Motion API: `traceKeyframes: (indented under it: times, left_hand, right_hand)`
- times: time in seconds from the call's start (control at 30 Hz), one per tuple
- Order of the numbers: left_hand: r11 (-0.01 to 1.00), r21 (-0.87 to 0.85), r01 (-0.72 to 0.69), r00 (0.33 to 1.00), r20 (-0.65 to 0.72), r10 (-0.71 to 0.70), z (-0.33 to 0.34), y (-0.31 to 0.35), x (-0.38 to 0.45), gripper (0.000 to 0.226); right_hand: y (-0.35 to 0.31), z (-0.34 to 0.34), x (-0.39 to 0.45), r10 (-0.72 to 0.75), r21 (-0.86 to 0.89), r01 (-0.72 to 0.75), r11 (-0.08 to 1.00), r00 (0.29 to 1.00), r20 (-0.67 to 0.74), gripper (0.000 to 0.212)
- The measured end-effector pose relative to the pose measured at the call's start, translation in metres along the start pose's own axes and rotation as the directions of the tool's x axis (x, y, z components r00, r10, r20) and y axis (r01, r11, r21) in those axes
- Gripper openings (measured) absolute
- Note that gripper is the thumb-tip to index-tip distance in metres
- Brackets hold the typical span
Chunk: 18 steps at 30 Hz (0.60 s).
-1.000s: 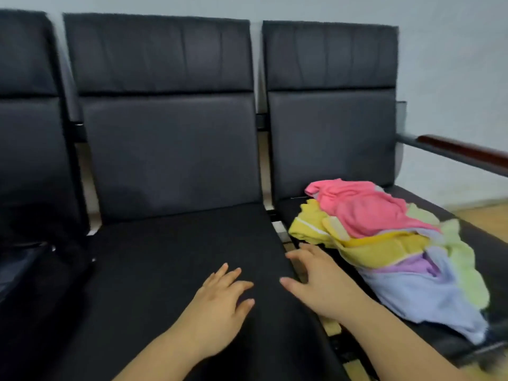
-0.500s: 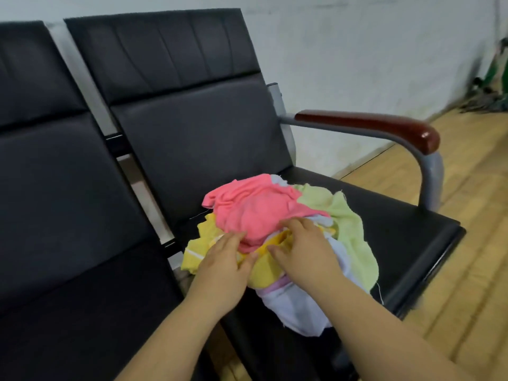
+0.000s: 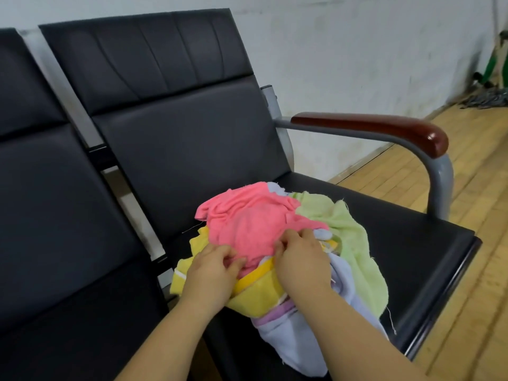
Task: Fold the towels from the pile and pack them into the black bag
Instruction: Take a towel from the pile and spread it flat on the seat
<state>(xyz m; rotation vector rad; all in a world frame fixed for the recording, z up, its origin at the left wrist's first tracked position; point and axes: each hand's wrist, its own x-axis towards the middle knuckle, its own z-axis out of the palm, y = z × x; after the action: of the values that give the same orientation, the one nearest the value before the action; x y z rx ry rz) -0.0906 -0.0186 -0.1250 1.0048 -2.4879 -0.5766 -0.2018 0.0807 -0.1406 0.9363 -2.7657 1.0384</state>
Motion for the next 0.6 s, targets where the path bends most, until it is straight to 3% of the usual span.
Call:
traceKeyframes:
  times: [0.1, 0.2, 0.3, 0.37, 0.43, 0.53, 0.6]
  left_hand:
    - [0.861, -0.493, 0.127, 0.992, 0.039, -0.124, -0.007, 0.011, -0.001, 0.026]
    - [0.658, -0.736, 0.163, 0.967, -0.013, -0.255, -0.019, 0.027, -0.001, 0.028]
    - [0.321, -0.939, 0.127, 0.954, 0.027, -0.299, -0.042, 0.048, -0.006, 0.035]
    - [0.199, -0.971, 0.133, 0.955, 0.071, -0.288, -0.056, 0.060, -0.014, 0.033]
    - [0.206, -0.958, 0.199, 0.934, 0.122, -0.335, -0.063, 0.065, -0.024, 0.029]
    - [0.305, -0.886, 0.348, 0.882, 0.199, -0.427, -0.067, 0.053, -0.031, 0.025]
    - [0.300, -0.880, 0.369, 0.860, 0.201, -0.469, -0.075, 0.043, -0.033, 0.029]
  right_hand:
    - [-0.007, -0.001, 0.002, -0.003, 0.086, 0.017, 0.996, 0.988, -0.154, 0.036]
    - [-0.029, -0.008, -0.010, -0.023, 0.329, 0.122, 0.937, 0.957, -0.288, 0.033]
    - [-0.051, -0.020, -0.024, 0.065, 0.631, 0.041, 0.775, 0.988, -0.143, 0.035]
    - [-0.057, -0.026, -0.021, 0.167, 0.875, -0.130, 0.467, 0.984, 0.057, 0.026]
    - [-0.058, -0.029, -0.012, 0.199, 0.936, -0.296, 0.192, 0.945, 0.259, 0.023]
    - [-0.062, -0.030, -0.011, 0.152, 0.889, -0.452, -0.077, 0.876, 0.458, 0.035]
    - [-0.073, -0.030, -0.020, 0.011, 0.815, -0.545, -0.196, 0.830, 0.558, 0.031]
